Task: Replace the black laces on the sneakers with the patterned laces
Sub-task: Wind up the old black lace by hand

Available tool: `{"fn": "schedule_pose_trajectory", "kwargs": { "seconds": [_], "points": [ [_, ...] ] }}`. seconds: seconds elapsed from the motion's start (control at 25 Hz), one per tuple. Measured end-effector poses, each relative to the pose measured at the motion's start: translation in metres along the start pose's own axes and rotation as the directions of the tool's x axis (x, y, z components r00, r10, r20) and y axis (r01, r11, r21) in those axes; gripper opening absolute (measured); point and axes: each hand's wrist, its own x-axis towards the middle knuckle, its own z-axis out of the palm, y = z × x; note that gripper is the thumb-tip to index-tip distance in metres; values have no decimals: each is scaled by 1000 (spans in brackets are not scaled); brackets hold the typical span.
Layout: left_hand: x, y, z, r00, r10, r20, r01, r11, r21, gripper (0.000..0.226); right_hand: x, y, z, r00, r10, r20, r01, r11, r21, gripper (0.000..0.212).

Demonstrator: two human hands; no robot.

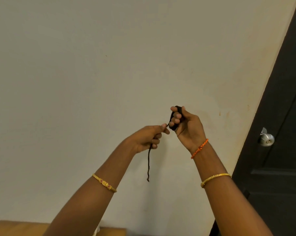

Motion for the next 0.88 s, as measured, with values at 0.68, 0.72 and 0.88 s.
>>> {"fn": "schedule_pose_trajectory", "kwargs": {
  "seconds": [0.68,0.72,0.88],
  "points": [
    [-16,58,-9,942,305,-138,-194,833,518,32,-18,13,-9,1000,-15,18,22,805,-593,41],
    [-12,47,-10,955,270,-126,-189,876,443,32,-19,9,-6,999,22,36,-1,864,-503,41],
    [-7,-8,5,997,49,57,-56,990,127,32,-16,-3,0,992,87,89,-75,988,-134,38]
  ]
}}
